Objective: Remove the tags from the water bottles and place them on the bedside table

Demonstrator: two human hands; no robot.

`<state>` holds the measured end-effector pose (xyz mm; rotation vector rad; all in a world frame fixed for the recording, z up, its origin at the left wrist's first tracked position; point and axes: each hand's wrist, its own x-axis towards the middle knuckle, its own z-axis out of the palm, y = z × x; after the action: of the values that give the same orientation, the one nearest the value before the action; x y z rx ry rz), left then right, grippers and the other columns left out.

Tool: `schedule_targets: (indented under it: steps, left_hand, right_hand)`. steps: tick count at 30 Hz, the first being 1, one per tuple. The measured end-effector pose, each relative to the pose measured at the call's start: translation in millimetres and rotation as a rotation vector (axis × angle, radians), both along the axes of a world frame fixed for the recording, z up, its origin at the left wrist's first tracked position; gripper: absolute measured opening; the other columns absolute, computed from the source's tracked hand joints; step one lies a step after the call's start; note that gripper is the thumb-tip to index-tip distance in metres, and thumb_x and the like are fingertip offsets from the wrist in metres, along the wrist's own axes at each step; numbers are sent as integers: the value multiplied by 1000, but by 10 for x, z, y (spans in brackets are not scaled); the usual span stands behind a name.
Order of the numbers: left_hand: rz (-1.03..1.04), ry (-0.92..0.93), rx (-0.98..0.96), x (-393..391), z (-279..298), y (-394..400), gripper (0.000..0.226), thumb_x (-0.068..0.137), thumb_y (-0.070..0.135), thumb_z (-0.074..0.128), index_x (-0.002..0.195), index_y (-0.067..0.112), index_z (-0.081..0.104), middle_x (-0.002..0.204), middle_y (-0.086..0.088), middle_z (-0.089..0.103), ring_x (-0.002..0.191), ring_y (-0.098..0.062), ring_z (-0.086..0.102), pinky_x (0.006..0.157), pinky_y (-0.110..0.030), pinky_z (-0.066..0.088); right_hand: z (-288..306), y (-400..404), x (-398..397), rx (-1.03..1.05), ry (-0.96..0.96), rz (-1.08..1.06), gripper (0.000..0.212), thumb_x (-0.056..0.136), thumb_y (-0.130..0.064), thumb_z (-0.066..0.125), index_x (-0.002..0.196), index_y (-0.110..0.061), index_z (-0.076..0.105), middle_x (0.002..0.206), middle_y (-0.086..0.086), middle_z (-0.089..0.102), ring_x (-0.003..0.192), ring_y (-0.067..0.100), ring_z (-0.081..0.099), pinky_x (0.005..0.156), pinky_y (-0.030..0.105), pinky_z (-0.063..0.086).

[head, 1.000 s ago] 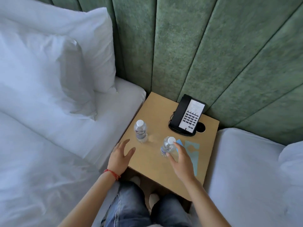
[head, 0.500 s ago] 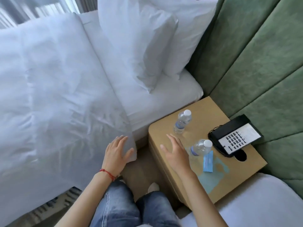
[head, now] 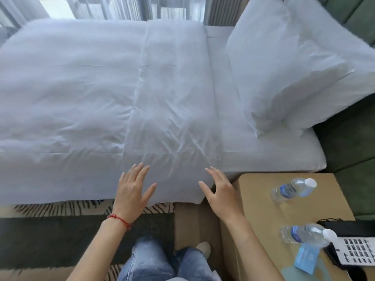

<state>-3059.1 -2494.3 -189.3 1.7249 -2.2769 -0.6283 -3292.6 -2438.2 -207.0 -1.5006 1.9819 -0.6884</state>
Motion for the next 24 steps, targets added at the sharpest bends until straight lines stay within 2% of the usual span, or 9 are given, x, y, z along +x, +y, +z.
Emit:
schedule_targets:
  steps: [2,5,8,13,18,21,24]
  left_hand:
    - [43,17,-7,318,52,-14,72,81,55,30,129,5,48,137,-18,47,131,-35,38,108,-53,25]
    - [91,33,-33,821,147,-60,85,81,68,20,129,4,48,137,-18,47,131,-35,38,108,-54,25]
    - [150,22,-73,1373,242,-123,88,83,70,15,127,2,50,134,-20,49,129,-37,41,106,-59,29]
    - [246,-45,-108,2254,362,-169,89,84,69,7,128,4,49,135,-20,49,129,-37,41,105,-57,30]
    - [382,-112,-111,3067,412,-55,88,84,68,4,130,6,47,137,-17,48,131,-34,39,107,-55,29]
    - [517,-124,-118,3508,429,94,83,86,66,9,128,6,49,135,-18,49,129,-35,41,105,-55,31]
    - [685,-139,-152,3876,400,294,57,87,47,44,124,5,53,131,-19,53,125,-37,46,101,-57,33]
  right_hand:
    - [97,-141,322,-5,-32,37,49,90,-40,54,135,-25,42,145,-5,40,134,10,34,108,29,30]
    - [228,-329,835,-16,-71,117,50,89,-40,56,135,-25,43,144,-5,42,134,10,35,111,34,32]
    - [324,-516,1317,-39,-76,199,51,88,-38,58,135,-25,43,144,-6,41,134,8,34,111,28,29]
    - [422,-858,2084,-76,-26,322,52,88,-37,58,135,-24,42,144,-5,42,133,8,35,107,25,28]
    - [457,-1165,2961,-110,15,517,51,90,-36,56,136,-21,41,144,0,41,132,15,38,108,34,35]
    - [484,-1314,3544,-126,66,667,51,91,-38,53,137,-20,41,146,1,38,133,18,37,108,37,36]
    - [496,-1427,4075,-135,121,848,51,91,-40,51,137,-22,39,148,-1,34,134,17,35,106,36,38]
